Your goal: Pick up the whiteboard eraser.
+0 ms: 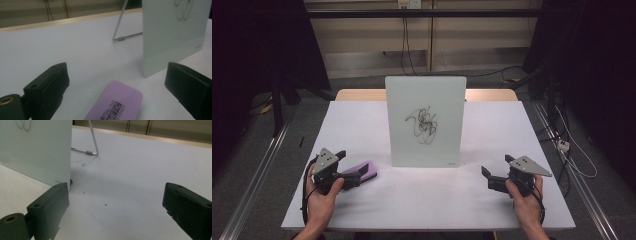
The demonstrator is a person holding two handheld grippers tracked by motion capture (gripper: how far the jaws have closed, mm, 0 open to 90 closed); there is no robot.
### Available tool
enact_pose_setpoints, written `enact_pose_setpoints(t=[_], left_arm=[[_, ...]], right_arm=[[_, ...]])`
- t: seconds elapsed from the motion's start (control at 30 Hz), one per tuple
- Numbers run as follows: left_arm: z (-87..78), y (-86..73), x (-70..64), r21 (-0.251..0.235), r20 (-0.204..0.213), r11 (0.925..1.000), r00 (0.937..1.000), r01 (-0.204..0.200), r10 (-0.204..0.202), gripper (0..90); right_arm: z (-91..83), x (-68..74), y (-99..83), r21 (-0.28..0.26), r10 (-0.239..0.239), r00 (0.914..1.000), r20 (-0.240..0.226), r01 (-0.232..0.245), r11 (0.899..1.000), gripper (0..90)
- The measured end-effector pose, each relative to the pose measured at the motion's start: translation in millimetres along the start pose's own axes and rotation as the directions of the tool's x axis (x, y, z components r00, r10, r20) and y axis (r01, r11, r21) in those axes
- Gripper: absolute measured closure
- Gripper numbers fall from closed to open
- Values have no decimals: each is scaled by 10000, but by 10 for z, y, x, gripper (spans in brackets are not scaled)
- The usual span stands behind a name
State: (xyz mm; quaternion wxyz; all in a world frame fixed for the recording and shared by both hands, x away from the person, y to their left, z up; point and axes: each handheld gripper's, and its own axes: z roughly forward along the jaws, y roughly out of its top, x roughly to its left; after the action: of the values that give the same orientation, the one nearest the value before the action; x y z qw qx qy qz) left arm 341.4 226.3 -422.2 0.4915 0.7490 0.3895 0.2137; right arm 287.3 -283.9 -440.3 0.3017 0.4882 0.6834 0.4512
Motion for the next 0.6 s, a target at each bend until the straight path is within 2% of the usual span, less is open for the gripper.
enact_pose_setpoints(t=[0.03, 0.23, 0.3, 0.43, 0.5, 0.53, 0.57, 0.6], left_arm=[[1, 5, -4, 150, -106, 9997, 9997, -209, 210, 52], [12, 26, -12, 267, 44, 9991, 9994, -340, 339, 54], [16, 30, -14, 319, -53, 9985, 9990, -446, 448, 60], [32, 37, 8, 342, 287, 9973, 9976, -648, 638, 66], [55, 30, 24, 585, 457, 9957, 9965, -723, 697, 76], [63, 30, 36, 890, 484, 9917, 9949, -923, 882, 79], [67, 24, 44, 1016, 450, 9902, 9948, -960, 919, 89], [70, 23, 59, 1119, 621, 9899, 9948, -876, 810, 90]], right_arm=[[-5, 1, 3, -38, -27, 10000, -53, 27, 10000, 60], [7, -14, -15, 39, 66, 9998, -175, -65, 10000, 66], [5, -13, -17, 46, 46, 9997, -247, -44, 10000, 66], [17, -11, -26, 147, -13, 9995, -302, 17, 9999, 73], [22, -7, -29, 169, 6, 9993, -366, 0, 9999, 72], [21, -5, -29, 154, 15, 9993, -384, -9, 9999, 72], [21, -2, -27, 172, 16, 9991, -413, -9, 9999, 71], [21, 0, -26, 236, 29, 9989, -470, -18, 9997, 69]])
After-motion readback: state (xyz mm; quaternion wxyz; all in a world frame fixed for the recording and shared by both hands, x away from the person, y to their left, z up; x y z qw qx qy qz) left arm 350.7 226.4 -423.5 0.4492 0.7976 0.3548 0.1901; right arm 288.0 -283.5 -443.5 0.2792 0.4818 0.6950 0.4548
